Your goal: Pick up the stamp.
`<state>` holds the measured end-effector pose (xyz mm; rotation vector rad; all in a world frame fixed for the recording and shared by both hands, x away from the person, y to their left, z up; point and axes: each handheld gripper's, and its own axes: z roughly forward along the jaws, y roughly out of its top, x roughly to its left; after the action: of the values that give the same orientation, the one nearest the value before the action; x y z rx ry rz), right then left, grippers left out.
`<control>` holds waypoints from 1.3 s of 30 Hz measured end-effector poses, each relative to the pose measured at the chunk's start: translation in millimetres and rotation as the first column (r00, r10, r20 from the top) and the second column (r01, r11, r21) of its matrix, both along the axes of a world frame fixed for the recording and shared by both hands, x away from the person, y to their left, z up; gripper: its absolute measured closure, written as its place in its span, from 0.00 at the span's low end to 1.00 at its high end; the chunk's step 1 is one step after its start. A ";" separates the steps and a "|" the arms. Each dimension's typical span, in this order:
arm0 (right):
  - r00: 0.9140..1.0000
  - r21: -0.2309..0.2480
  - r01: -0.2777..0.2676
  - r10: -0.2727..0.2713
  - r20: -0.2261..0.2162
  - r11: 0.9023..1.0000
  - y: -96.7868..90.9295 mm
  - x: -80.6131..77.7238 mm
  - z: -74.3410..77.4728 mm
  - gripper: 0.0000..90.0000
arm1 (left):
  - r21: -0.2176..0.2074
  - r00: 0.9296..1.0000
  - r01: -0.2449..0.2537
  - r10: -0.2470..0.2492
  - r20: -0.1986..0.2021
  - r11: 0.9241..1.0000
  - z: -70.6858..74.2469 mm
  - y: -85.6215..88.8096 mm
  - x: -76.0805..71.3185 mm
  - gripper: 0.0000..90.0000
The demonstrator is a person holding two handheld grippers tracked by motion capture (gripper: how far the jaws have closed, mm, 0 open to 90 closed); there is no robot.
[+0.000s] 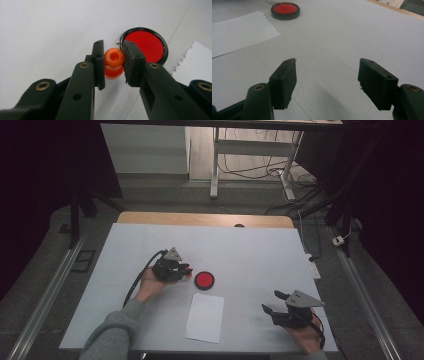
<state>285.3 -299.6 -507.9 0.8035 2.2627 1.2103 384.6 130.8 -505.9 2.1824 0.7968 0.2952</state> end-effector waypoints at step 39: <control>1.000 -0.003 0.004 -0.004 0.012 1.000 1.3 -0.8 0.7 0.34 | -0.163 0.998 0.018 -0.008 0.059 0.986 38.3 22.1 -33.6 0.80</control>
<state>284.6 -298.3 -507.2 0.7970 2.2524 1.2062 351.0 152.8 -467.6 2.0153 0.7473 0.2756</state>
